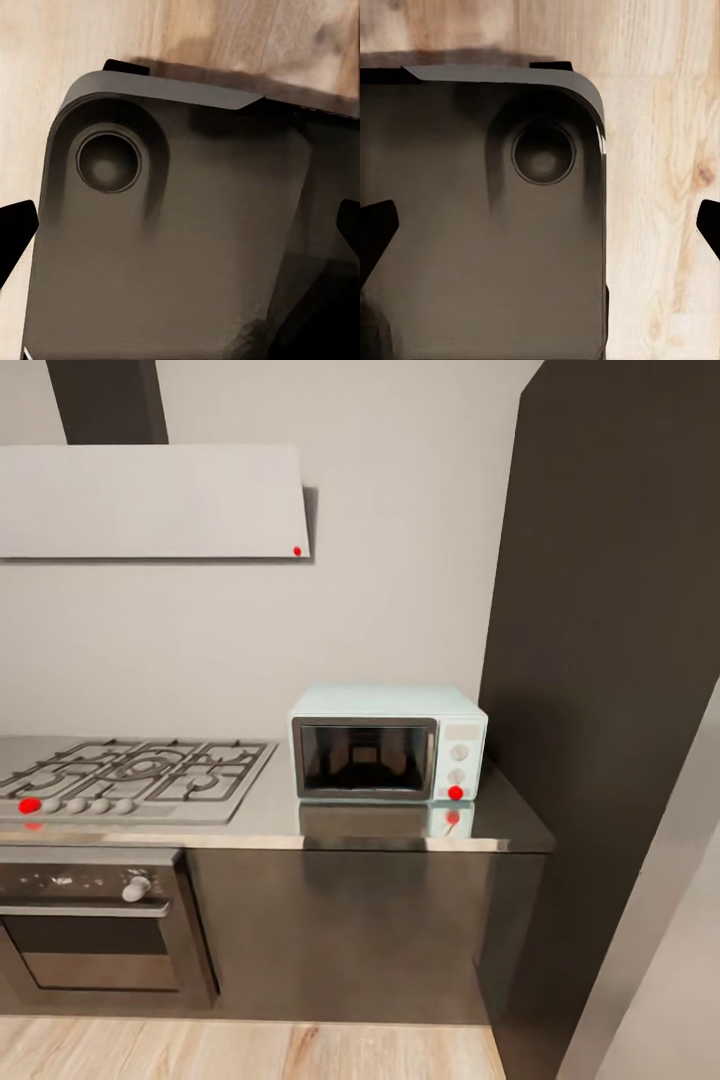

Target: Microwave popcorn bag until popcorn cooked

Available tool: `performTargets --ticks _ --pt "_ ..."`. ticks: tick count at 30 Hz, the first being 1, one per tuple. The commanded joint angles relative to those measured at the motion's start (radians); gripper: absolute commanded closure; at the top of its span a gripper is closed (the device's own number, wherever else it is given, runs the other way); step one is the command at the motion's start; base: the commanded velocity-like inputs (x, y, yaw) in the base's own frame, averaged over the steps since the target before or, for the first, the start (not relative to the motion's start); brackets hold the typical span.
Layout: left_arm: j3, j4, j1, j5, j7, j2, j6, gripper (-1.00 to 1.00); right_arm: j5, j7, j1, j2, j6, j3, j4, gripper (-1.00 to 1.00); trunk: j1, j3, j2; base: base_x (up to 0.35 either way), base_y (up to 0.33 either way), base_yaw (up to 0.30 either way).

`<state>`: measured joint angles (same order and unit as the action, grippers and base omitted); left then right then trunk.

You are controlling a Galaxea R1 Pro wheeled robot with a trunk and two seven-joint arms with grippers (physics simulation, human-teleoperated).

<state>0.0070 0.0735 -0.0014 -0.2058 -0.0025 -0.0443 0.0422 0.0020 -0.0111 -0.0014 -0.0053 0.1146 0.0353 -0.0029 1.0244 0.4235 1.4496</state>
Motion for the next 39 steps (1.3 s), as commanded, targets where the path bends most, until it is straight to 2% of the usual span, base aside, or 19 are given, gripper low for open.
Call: performTargets --ticks 1,7,18,20,23,25,27,29,34,37,39 --pt "0.000 0.000 0.000 -0.006 0.000 0.000 0.002 -1.00 0.000 -0.001 0.000 0.001 0.003 0.003 0.000 -1.00 0.001 0.001 0.000 0.312 0.000 0.000" --pt "0.001 0.000 0.000 -0.009 0.001 0.000 0.004 -1.00 0.007 -0.001 0.000 0.001 0.003 -0.002 0.000 -1.00 0.001 0.001 0.000 0.264 0.000 0.000" --pt "0.005 0.000 0.000 -0.012 0.001 0.000 0.004 -1.00 0.010 0.000 0.000 -0.005 0.004 -0.001 -0.008 -1.00 0.001 0.001 0.000 0.013 0.000 0.000" --pt "0.005 0.000 0.000 -0.012 0.001 0.000 0.004 -1.00 0.011 0.006 0.000 -0.006 0.000 -0.001 -0.052 -1.00 0.001 0.001 0.000 0.000 0.000 0.000" --pt "0.005 0.000 0.000 -0.012 0.001 0.000 0.004 -1.00 0.035 0.014 0.000 -0.008 -0.025 -0.002 -0.193 -1.00 0.001 0.001 0.000 0.000 0.000 0.000" --pt "0.005 0.000 0.000 -0.012 0.001 0.000 0.004 -1.00 0.072 0.016 0.000 -0.006 -0.083 -0.001 -0.294 -1.00 0.001 0.001 0.000 0.000 0.000 0.000" --pt "0.006 0.000 0.000 -0.012 0.001 0.000 0.004 -1.00 0.106 0.016 0.000 -0.003 -0.190 0.000 -0.424 -1.00 0.001 0.001 0.000 0.000 0.000 0.000" --pt "0.006 0.000 0.000 -0.013 0.001 0.000 0.004 -1.00 0.118 0.017 0.000 -0.001 -0.281 0.000 -0.546 -1.00 0.001 0.001 0.000 0.000 0.000 0.000" --pt "0.006 0.000 0.000 -0.013 0.001 0.000 0.004 -1.00 0.122 0.019 -0.008 0.000 -0.490 -0.001 -0.806 -1.00 0.001 0.001 0.000 0.000 0.000 0.000" --pt "0.005 0.000 0.000 -0.012 0.001 0.000 0.004 -1.00 0.121 0.025 -0.049 0.005 -0.594 -0.003 -0.917 -1.00 0.001 0.001 0.000 0.000 0.000 0.000" --pt "0.005 0.000 0.000 -0.012 0.001 0.000 0.004 -1.00 0.120 0.033 -0.104 0.014 -0.653 -0.025 -0.967 -1.00 0.001 0.001 0.000 0.000 0.000 0.000"
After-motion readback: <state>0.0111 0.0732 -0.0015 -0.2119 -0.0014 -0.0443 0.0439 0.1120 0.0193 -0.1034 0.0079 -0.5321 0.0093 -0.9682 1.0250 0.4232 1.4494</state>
